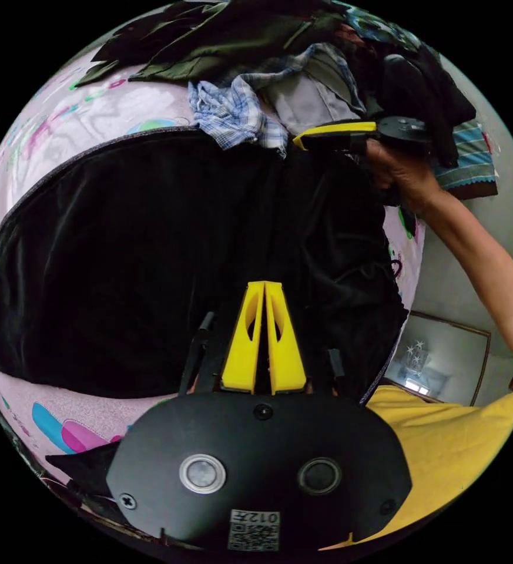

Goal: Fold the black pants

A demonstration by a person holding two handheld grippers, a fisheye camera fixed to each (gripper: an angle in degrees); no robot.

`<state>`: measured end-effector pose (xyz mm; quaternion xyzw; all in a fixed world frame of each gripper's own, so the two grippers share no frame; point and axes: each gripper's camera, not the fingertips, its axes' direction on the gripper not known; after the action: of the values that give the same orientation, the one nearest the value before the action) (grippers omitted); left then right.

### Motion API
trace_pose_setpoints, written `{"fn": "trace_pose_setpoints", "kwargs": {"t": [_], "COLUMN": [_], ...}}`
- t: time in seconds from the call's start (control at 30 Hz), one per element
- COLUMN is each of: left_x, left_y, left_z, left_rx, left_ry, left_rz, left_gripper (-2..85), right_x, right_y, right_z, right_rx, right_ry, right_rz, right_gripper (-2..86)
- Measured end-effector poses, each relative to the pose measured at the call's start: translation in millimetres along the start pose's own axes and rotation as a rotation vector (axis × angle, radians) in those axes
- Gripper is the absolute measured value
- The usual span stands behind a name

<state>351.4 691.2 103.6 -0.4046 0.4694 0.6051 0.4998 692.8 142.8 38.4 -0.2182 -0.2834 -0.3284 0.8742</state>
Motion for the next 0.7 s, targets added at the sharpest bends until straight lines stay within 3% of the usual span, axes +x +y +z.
{"fn": "trace_pose_setpoints", "kwargs": {"t": [0.13, 0.27, 0.33, 0.5, 0.7], "left_x": [-4.9, 22.8, 40.1, 88.3, 138.2], "left_y": [-6.5, 1.5, 5.8, 3.3, -12.8], "left_z": [24.2, 23.4, 28.6, 92.0, 160.9], "left_rx": [0.006, 0.134, 0.169, 0.078, 0.053], "left_ry": [0.02, -0.043, -0.031, 0.087, 0.125], "left_rz": [-0.054, 0.002, 0.041, 0.108, 0.116], "left_gripper": [0.4, 0.6, 0.6, 0.9, 3.4], "right_x": [17.8, 67.3, 84.3, 124.5, 183.2], "right_y": [25.2, 96.0, 129.2, 217.1, 286.8], "right_z": [-19.8, -68.3, -75.4, -93.7, -77.4], "right_rx": [0.003, 0.067, 0.011, -0.018, -0.024], "right_ry": [0.007, -0.195, -0.26, -0.303, -0.514], "right_rz": [0.003, 0.094, 0.115, 0.234, 0.514], "right_gripper": [-0.1, -0.1, 0.0, 1.1, 4.6]}}
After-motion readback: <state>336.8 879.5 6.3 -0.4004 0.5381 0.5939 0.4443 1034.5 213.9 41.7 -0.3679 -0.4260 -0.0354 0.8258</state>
